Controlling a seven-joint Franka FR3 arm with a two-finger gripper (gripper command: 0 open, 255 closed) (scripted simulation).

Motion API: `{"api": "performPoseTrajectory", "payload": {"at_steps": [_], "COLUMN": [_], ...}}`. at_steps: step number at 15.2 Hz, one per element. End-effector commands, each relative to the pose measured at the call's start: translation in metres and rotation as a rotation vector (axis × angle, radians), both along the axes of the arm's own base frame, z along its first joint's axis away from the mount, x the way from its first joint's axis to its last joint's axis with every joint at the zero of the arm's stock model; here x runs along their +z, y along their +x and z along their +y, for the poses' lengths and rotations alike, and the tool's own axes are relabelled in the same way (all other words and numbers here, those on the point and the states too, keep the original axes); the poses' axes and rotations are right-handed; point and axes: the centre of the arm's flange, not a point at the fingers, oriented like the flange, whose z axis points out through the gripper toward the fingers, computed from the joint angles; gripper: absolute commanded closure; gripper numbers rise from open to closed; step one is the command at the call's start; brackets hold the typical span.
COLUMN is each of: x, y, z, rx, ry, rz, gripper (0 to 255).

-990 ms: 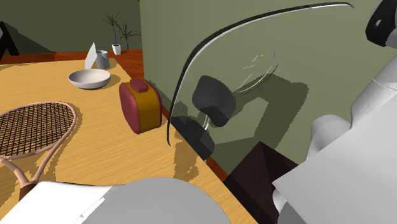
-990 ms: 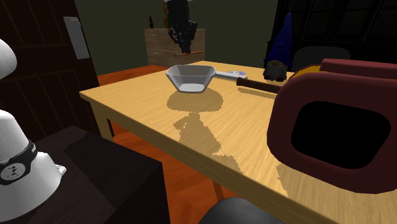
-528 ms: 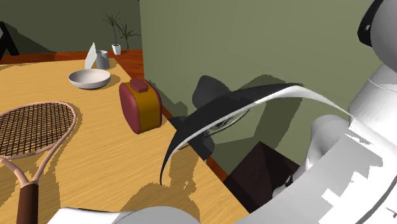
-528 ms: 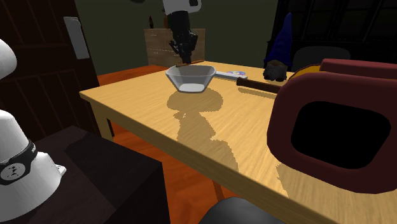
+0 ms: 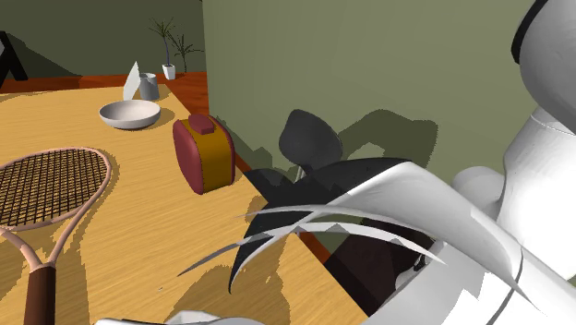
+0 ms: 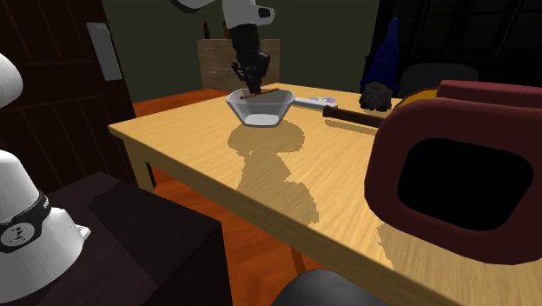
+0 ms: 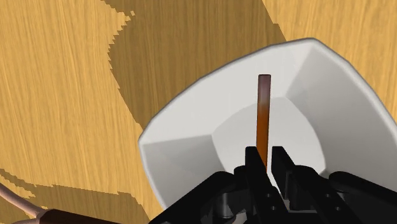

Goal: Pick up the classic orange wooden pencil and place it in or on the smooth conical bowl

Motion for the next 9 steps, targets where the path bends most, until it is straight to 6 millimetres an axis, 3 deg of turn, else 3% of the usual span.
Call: {"api": "performPoseTrajectory", "payload": {"at_steps": [1, 2, 3, 8, 9], "x": [0.000, 0.000, 0.000, 0.000, 0.013], "y": [0.000, 0.000, 0.000, 0.000, -0.003], "z": [0.000, 0.000, 0.000, 0.000, 0.001], "rx": [0.000, 0.000, 0.000, 0.000, 0.000], "ry": [0.000, 0.000, 0.000, 0.000, 0.000], "rz": [0.000, 0.000, 0.000, 0.000, 0.000], "gripper": [255, 255, 0, 0, 0]}}
